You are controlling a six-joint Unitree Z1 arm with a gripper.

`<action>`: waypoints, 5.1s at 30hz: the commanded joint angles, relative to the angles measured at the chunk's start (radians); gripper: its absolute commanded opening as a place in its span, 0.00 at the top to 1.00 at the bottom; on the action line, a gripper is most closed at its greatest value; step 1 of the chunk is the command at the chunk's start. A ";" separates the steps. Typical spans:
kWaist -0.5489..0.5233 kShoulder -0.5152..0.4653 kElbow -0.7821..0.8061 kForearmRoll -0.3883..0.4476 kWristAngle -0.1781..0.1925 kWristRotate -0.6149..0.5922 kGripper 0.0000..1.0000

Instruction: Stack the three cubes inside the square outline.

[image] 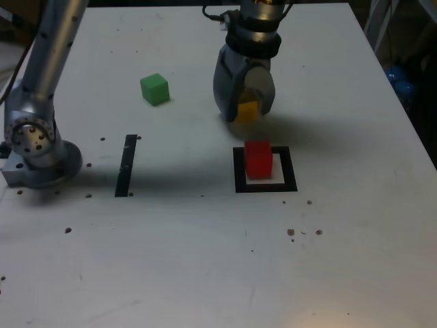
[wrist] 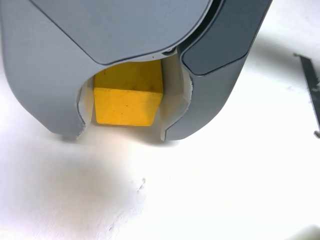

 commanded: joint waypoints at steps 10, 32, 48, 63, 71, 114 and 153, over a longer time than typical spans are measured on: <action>-0.195 -0.086 -0.170 0.193 0.007 -0.027 0.74; -0.438 -0.089 -0.087 0.173 0.011 -0.160 0.74; -0.393 -0.071 -0.066 0.145 0.013 -0.120 0.68; -0.389 -0.044 -0.057 0.098 -0.002 -0.100 0.57; -0.375 -0.039 -0.051 0.096 -0.003 -0.083 0.36; 0.426 -0.371 0.348 0.023 0.092 0.078 0.08; 0.517 -0.172 0.407 -0.169 0.025 0.190 0.62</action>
